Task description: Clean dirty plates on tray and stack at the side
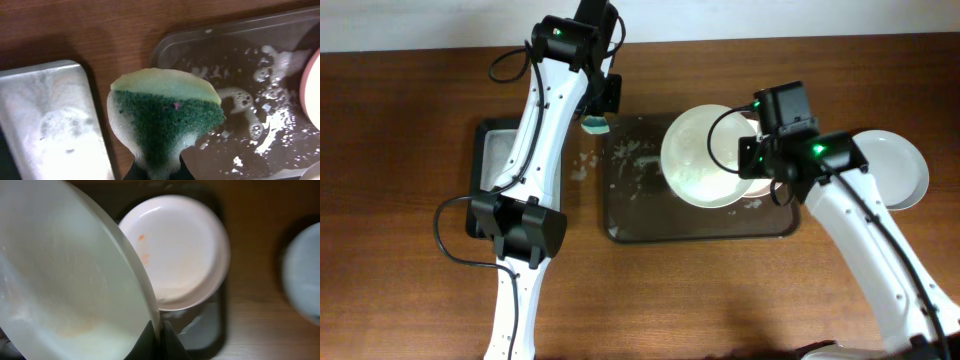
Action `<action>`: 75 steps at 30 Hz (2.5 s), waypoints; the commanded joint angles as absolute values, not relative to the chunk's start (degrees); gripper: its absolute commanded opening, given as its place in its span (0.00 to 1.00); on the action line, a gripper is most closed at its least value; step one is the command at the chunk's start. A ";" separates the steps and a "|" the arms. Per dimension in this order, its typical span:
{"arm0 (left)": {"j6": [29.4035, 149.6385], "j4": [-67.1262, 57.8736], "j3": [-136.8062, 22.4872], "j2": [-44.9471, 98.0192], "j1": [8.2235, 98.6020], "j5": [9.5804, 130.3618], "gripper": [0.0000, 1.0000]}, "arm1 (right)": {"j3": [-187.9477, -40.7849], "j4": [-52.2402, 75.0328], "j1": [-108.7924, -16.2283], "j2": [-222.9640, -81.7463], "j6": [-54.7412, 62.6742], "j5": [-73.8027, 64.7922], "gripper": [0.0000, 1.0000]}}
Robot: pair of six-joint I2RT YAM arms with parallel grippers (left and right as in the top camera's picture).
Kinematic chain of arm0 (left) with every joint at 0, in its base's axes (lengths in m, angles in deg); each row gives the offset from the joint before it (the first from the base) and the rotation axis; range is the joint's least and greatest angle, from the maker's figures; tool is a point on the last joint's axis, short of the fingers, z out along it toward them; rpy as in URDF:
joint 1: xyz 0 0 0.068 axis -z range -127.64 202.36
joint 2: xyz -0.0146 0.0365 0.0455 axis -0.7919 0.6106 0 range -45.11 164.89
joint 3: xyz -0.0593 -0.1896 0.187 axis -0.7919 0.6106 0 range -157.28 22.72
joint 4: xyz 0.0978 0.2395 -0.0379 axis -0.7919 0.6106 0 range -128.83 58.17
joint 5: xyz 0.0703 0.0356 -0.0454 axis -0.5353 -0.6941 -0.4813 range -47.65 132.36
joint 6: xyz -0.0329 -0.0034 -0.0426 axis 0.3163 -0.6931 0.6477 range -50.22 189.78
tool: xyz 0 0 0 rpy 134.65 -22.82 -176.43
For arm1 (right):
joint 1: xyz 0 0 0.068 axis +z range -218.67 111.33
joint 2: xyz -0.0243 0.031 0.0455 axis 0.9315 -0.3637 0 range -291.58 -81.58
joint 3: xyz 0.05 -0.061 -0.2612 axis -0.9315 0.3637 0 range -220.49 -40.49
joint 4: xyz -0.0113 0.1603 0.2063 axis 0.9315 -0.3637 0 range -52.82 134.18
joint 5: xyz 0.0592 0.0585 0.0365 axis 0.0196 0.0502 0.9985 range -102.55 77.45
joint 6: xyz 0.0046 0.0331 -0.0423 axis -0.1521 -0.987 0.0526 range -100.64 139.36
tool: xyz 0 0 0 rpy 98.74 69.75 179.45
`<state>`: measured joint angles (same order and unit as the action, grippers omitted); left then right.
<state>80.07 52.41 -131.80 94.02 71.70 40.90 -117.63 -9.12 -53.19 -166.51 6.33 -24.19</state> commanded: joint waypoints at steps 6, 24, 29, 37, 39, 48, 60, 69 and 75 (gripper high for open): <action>79.52 51.14 -132.81 95.40 71.74 48.84 0.01 | -118.40 -9.62 -35.64 -164.93 4.95 -60.73 0.04; 79.52 51.21 -132.81 95.57 73.16 50.74 0.01 | -118.40 -12.18 -31.97 -164.93 4.97 -69.41 0.04; 79.52 51.19 -132.81 95.57 74.19 50.74 0.01 | -118.40 -12.20 -31.92 -164.93 4.97 -69.37 0.04; 79.52 51.23 -132.81 95.57 74.41 50.76 0.01 | -118.40 -12.24 -31.92 -164.93 3.42 -68.73 0.04; 79.52 51.21 -132.81 95.57 74.38 50.74 0.01 | -118.40 -12.33 -31.92 -164.93 2.00 -68.51 0.04; 79.50 52.61 -132.98 95.22 74.34 50.78 0.01 | -118.40 -12.88 -31.92 -164.93 1.91 -70.00 0.04; 79.08 57.90 -134.38 81.54 69.42 42.52 0.01 | -118.40 -13.68 -31.92 -164.93 1.89 -68.54 0.04; 78.45 57.92 -114.51 71.64 60.66 40.90 0.01 | -118.40 -13.51 -31.92 -164.93 1.67 -68.25 0.04; 78.45 57.90 -103.52 67.38 57.23 38.41 0.01 | -118.40 -12.83 -31.94 -165.46 0.43 -67.84 0.04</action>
